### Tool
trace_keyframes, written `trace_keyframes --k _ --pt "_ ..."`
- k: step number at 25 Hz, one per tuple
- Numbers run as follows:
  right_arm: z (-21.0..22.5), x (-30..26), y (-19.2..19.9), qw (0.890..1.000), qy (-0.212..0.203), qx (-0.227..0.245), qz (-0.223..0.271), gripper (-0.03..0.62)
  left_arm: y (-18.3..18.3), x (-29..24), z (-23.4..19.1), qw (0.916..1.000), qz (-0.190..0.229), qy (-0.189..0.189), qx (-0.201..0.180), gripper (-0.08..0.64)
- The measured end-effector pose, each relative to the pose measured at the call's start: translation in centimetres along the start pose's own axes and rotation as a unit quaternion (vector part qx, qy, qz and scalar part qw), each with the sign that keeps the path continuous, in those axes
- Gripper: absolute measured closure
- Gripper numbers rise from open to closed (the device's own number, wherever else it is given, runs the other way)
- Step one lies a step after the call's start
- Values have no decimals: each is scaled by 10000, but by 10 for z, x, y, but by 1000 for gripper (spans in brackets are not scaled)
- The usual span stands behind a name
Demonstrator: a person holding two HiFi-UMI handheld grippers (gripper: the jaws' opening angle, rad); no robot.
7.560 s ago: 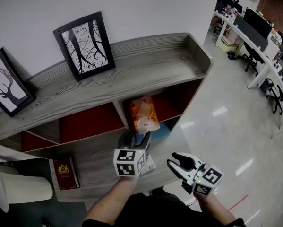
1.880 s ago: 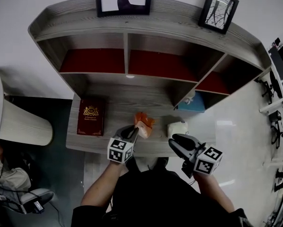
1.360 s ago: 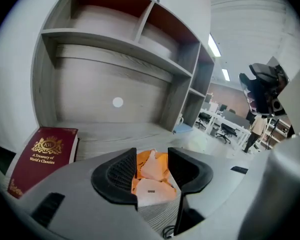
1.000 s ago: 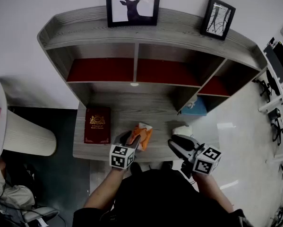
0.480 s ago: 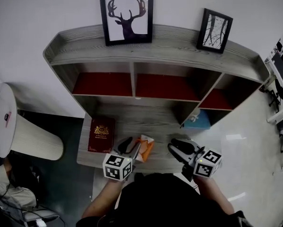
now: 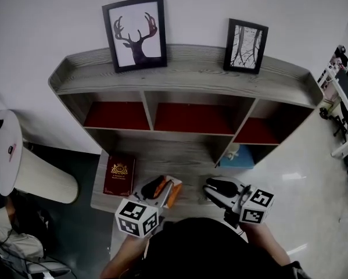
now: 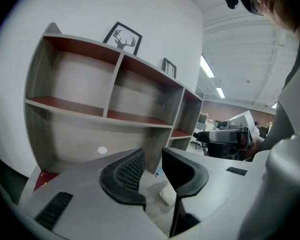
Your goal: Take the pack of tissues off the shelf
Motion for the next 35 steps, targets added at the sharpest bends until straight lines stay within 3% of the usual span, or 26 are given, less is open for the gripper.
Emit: trace_keyframes --k 6,12,16,35 --pt "-8 26 -30 9982 -215 318 466 533 -36 9 25 9989 344 85 -295 457" --pt "-6 49 -45 9958 -108 439 795 565 -57 15 40 9946 708 -62 -760 471" --pt "-1 57 -46 9956 20 438 831 571 -63 17 47 9909 1017 33 -877 479" --pt "-7 52 -34 9963 59 353 779 574 -50 15 46 9937 751 247 -789 488"
Point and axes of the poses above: the fingertips, and each gripper's own axes: x backward along the fingers, z to its right, y out of its underside, the point moved 10 cm from there along x, backward along the fingers, and after that the axes turned 5 degrees about -z, right-handed, at the moved point
